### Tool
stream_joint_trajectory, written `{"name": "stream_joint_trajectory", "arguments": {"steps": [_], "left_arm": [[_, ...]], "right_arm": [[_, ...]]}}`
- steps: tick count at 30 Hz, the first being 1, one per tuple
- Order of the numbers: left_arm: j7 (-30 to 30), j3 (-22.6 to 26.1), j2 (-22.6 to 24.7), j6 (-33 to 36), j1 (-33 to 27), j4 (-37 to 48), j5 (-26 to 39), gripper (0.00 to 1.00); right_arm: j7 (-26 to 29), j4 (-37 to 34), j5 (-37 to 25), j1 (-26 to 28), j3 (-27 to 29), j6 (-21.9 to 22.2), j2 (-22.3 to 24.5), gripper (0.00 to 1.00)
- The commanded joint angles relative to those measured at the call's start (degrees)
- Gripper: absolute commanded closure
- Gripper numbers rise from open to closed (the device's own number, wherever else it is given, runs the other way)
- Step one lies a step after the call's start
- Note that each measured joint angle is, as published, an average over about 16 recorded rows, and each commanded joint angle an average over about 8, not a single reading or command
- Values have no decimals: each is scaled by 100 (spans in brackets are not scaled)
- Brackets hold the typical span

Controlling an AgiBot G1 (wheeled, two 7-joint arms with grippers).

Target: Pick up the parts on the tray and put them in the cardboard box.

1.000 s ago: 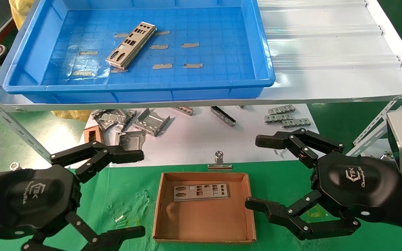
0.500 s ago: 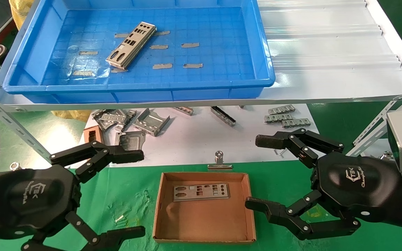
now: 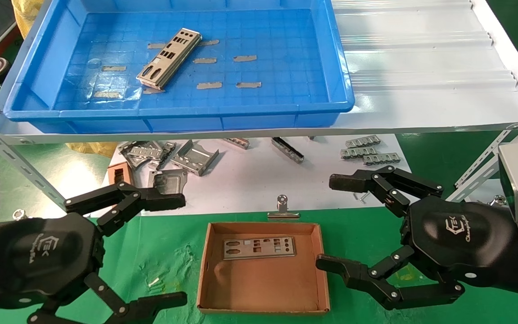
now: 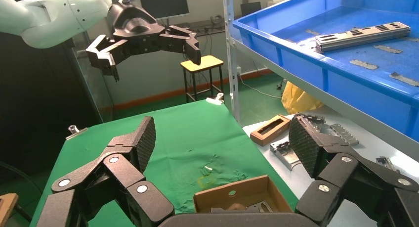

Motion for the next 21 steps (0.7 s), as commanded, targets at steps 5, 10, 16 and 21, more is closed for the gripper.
{"name": "stream_joint_trajectory", "arguments": {"steps": [5,10,16,21], "left_arm": [[0,0,0,0,0,0,0,0],[0,0,0,0,0,0,0,0],[0,0,0,0,0,0,0,0],[0,0,0,0,0,0,0,0]], "right_arm": [[0,0,0,0,0,0,0,0],[0,0,0,0,0,0,0,0],[0,0,0,0,0,0,0,0],[0,0,0,0,0,0,0,0]]}}
